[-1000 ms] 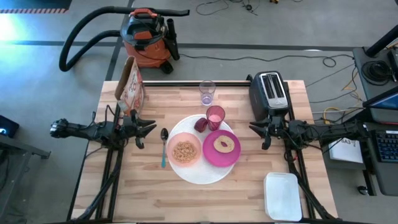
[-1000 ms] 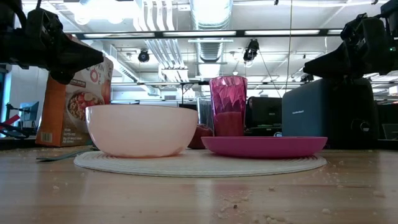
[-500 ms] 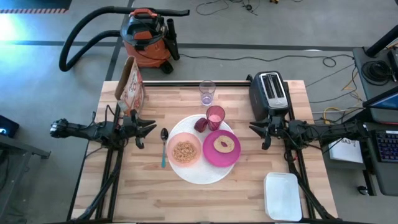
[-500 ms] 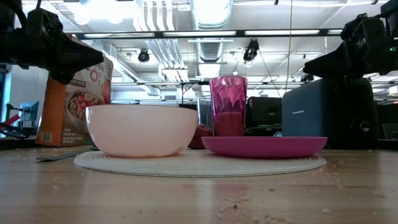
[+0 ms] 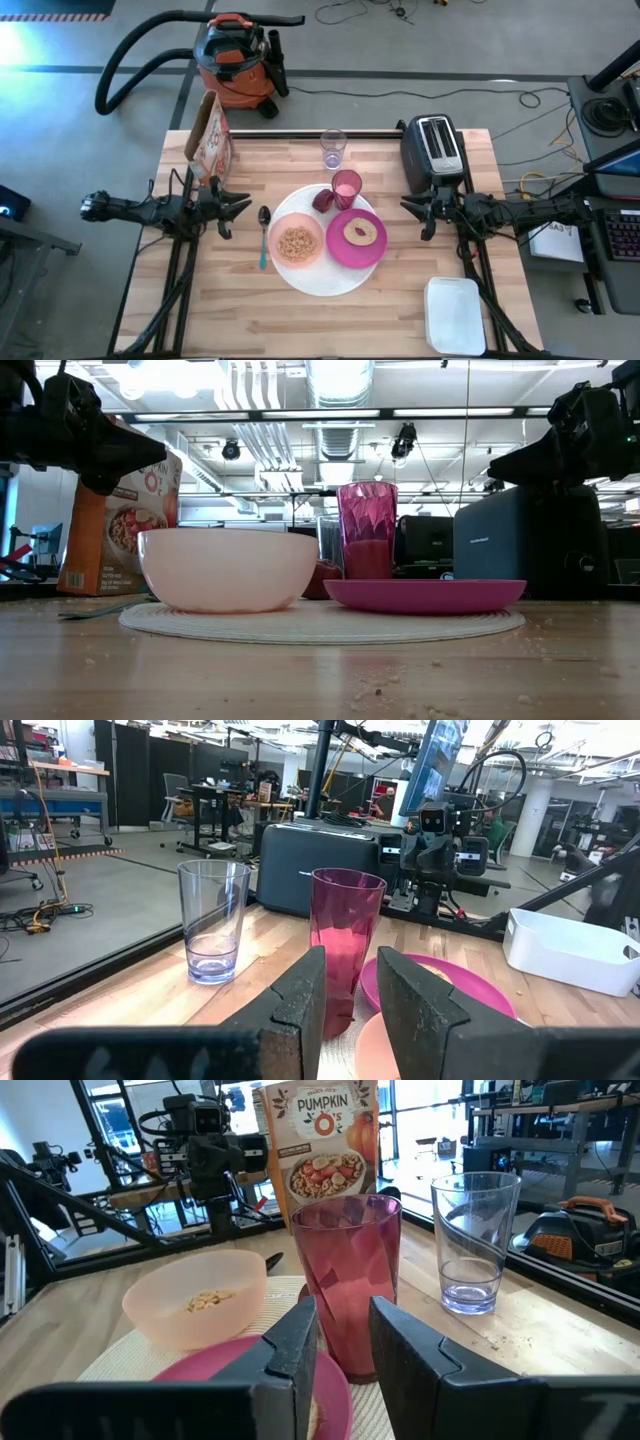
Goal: Arrange a breakfast setting
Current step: Return to Home Position
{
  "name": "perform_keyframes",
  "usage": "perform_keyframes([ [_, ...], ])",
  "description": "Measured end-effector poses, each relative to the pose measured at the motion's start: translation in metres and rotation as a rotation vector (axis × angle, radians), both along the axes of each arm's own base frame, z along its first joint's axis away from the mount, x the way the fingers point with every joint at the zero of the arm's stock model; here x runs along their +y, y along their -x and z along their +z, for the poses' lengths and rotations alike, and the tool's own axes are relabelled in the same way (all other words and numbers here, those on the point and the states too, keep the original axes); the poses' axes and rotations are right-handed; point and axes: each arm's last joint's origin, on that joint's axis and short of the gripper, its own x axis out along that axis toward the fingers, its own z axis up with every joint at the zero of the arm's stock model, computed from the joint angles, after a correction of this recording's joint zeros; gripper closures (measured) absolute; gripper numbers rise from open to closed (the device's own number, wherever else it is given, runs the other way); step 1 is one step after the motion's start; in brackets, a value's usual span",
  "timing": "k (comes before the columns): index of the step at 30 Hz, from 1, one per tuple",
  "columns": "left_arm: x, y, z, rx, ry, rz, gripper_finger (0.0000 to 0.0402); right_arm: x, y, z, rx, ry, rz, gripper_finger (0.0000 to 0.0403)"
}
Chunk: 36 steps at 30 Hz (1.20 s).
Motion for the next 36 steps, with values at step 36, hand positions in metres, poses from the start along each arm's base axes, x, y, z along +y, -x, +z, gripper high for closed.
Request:
perform_keyframes([
  [36,0.0000,0.0000,0.0000,0.000,0.000,0.000,0.0325,0.0000,0.0000,0.0000,0.000,0.000,0.000,0.0331],
])
